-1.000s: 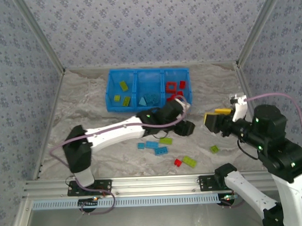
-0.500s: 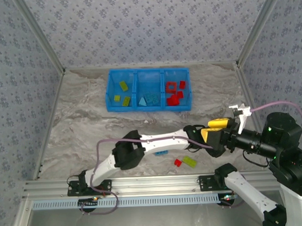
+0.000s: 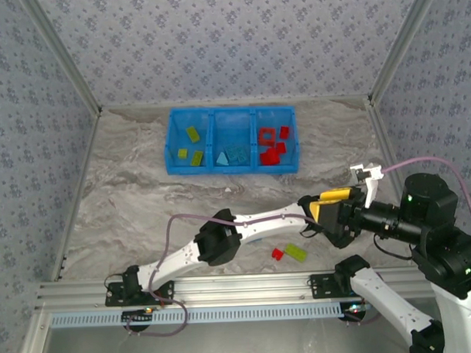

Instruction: Sort the legos into containers by color

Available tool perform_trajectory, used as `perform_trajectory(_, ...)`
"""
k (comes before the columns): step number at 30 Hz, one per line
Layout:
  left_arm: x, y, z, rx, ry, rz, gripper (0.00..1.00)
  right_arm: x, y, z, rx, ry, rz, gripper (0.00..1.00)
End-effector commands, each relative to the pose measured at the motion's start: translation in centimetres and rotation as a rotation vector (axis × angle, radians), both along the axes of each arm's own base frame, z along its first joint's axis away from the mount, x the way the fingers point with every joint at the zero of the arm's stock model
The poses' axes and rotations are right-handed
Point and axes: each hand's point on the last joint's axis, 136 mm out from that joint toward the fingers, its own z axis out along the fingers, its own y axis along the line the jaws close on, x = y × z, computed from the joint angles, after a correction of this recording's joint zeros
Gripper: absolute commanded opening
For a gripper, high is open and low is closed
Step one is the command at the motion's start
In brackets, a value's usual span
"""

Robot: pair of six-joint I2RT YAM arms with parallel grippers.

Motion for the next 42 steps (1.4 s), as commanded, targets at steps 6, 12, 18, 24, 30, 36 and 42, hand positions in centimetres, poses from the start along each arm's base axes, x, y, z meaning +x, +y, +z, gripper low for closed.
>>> perform_trajectory(6,-0.8,-0.1,-2.3,0.032,0.018,-0.041,0.69,0.3,0.2,0.1,0.006,0.012,0.000,0.62)
perform_trajectory(12,-0.8,0.2,-3.3,0.051,0.019,-0.045,0.53,0.6,0.3,-0.2,0.002,0.021,-0.005,0.61)
perform_trajectory(18,-0.4,0.7,-3.4,0.072,-0.002,-0.036,0.38,1.1,0.4,-0.5,0.008,0.025,-0.012,0.61)
perform_trajectory(24,0.9,1.4,-1.8,0.068,-0.064,0.007,0.33,1.3,0.3,-0.5,0.004,0.024,-0.020,0.61)
perform_trajectory(30,3.0,2.8,0.7,0.026,-0.080,0.072,0.32,1.5,0.3,-0.5,-0.005,0.022,-0.023,0.61)
perform_trajectory(36,4.5,5.4,2.0,0.010,-0.076,0.125,0.32,2.2,0.6,-0.9,-0.026,0.024,-0.021,0.60)
perform_trajectory(42,5.9,8.2,3.2,-0.008,-0.063,0.186,0.32,2.8,1.0,-1.8,-0.044,0.038,-0.003,0.60)
